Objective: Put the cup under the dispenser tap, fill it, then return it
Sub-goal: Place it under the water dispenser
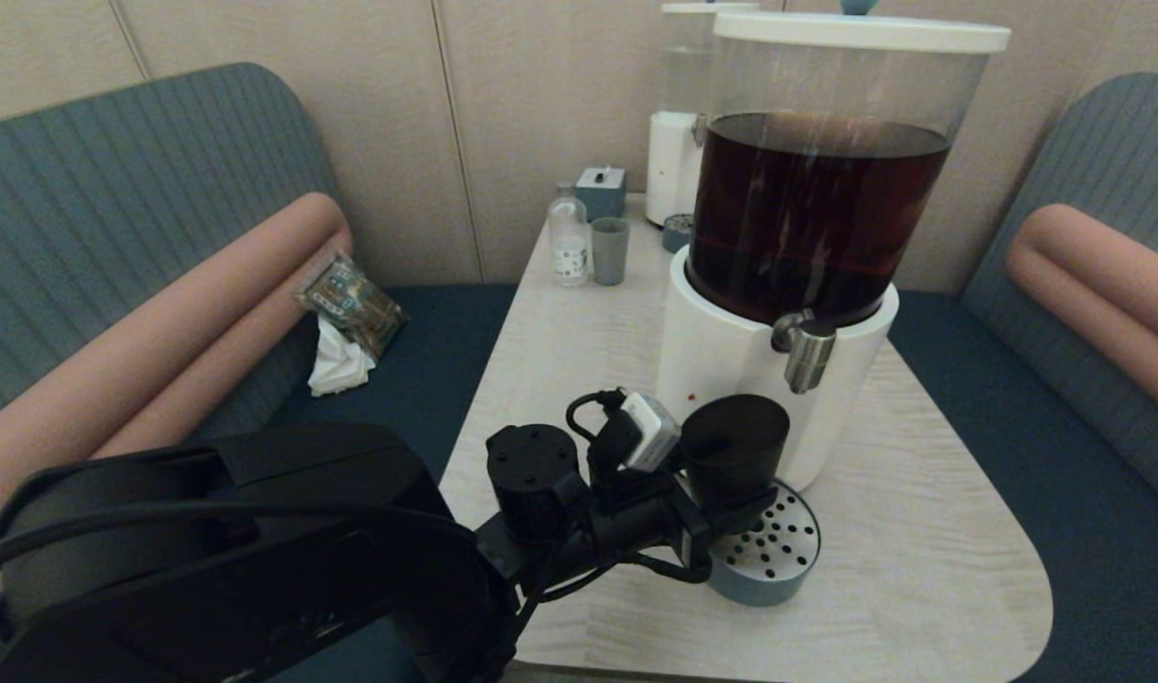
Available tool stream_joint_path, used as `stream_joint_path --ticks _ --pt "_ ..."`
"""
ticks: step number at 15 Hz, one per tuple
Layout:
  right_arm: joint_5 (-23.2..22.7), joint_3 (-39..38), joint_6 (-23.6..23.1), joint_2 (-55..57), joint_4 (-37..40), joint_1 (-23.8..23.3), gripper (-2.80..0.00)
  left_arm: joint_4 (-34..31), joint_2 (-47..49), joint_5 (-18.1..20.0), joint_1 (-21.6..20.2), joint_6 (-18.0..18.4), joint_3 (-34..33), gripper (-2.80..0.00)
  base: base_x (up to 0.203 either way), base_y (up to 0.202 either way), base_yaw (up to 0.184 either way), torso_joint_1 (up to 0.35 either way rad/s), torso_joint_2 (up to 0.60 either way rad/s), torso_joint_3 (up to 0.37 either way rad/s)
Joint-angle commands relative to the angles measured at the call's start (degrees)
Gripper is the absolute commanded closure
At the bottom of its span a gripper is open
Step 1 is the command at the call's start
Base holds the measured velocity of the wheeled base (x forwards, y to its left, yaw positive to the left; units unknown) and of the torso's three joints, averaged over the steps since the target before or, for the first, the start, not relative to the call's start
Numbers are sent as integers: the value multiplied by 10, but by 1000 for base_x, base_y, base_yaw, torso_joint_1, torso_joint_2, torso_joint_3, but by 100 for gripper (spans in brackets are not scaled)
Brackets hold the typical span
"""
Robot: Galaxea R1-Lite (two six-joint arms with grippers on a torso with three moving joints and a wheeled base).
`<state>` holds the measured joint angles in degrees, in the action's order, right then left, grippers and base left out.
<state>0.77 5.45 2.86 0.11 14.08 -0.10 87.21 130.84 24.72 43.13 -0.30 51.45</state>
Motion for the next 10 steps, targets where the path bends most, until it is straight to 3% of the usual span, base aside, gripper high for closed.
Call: stream_joint_path --ticks 1,10 --pt "0 0 0 0 1 0 0 5 16 -3 1 0 10 0 0 0 0 0 0 0" --pt "0 0 0 0 1 0 0 5 57 -48 28 0 79 0 0 0 0 0 0 0"
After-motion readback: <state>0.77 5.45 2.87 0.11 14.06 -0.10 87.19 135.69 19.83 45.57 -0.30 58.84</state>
